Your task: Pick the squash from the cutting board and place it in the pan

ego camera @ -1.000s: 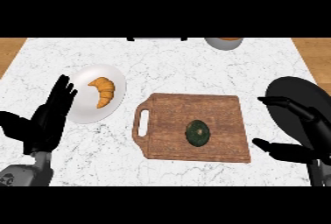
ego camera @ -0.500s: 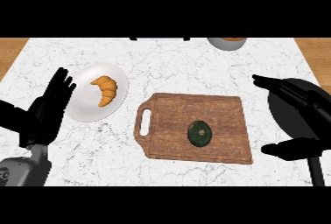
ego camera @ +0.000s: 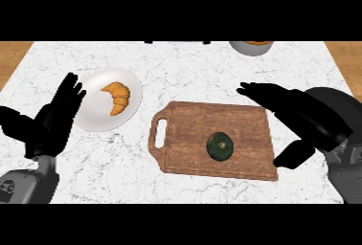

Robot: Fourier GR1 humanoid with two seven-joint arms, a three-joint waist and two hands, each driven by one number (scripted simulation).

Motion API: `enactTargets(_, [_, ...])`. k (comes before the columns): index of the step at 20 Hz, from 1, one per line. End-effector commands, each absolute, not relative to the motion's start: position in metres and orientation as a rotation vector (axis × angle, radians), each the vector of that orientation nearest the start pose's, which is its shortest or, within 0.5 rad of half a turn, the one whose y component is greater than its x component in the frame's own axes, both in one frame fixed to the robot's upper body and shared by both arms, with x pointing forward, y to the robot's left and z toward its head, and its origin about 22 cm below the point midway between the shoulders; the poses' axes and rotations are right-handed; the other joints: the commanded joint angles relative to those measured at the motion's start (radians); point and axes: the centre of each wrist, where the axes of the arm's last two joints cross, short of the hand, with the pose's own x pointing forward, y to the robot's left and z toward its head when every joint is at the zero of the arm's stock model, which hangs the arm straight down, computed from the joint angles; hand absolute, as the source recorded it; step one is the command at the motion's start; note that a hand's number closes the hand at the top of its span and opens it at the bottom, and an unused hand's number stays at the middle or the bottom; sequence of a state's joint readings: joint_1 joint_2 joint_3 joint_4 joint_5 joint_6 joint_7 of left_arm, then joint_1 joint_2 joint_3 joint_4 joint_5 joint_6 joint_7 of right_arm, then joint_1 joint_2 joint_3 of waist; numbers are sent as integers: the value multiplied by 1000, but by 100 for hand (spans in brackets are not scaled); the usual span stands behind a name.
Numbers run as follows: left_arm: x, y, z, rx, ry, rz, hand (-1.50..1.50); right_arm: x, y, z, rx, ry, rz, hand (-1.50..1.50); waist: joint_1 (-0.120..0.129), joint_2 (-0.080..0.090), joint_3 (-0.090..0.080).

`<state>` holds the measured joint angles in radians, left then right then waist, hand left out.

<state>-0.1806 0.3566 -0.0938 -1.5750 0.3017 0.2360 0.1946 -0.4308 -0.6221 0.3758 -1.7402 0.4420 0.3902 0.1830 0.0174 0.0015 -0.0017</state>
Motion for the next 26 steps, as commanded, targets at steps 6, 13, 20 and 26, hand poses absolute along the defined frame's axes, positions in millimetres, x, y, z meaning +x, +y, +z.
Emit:
enactTargets(6, [290,271,68,119,-1516,51,0,285,-167,127,-504,-1186,1731,-150,-13,-1,1])
enactTargets(13, [286,292,71,109,-1512,41,0,270,-158,148,-688,-1104,1846,-150,-16,-2,1])
enactTargets(20, [282,264,70,93,-1514,30,0,242,-118,146,-741,-1175,1811,-150,-16,-2,2])
enactTargets(26, [278,267,61,118,-1508,47,0,251,-107,140,-728,-1109,1829,-150,-15,-2,2])
